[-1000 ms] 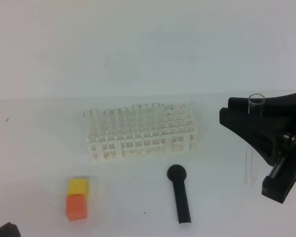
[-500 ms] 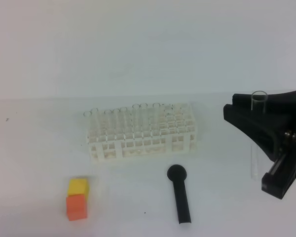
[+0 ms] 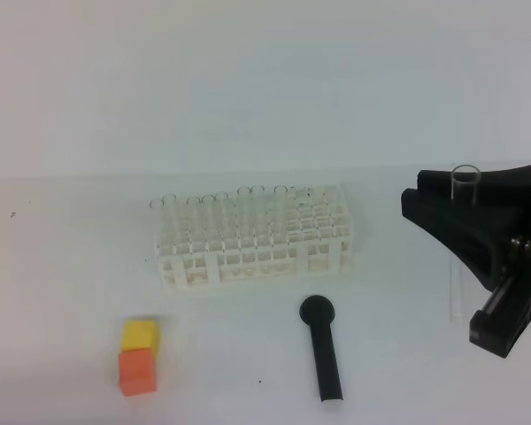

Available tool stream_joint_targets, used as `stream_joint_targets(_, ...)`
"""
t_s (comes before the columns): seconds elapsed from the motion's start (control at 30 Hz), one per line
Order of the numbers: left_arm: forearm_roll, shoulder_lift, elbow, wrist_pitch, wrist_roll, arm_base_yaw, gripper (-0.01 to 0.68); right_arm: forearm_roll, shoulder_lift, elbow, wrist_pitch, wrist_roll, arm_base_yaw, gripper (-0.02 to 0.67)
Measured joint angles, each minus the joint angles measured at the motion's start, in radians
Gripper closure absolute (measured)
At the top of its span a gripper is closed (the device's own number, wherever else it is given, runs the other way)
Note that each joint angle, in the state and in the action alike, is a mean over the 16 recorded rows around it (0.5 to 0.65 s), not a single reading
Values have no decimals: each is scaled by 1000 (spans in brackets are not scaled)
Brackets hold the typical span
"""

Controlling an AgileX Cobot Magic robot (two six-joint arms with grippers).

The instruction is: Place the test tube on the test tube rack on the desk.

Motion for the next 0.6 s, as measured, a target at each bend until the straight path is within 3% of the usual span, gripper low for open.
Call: stream_joint_targets(0.6, 0, 0, 0, 1, 0, 21, 674, 40, 42, 0, -40, -1, 0, 536)
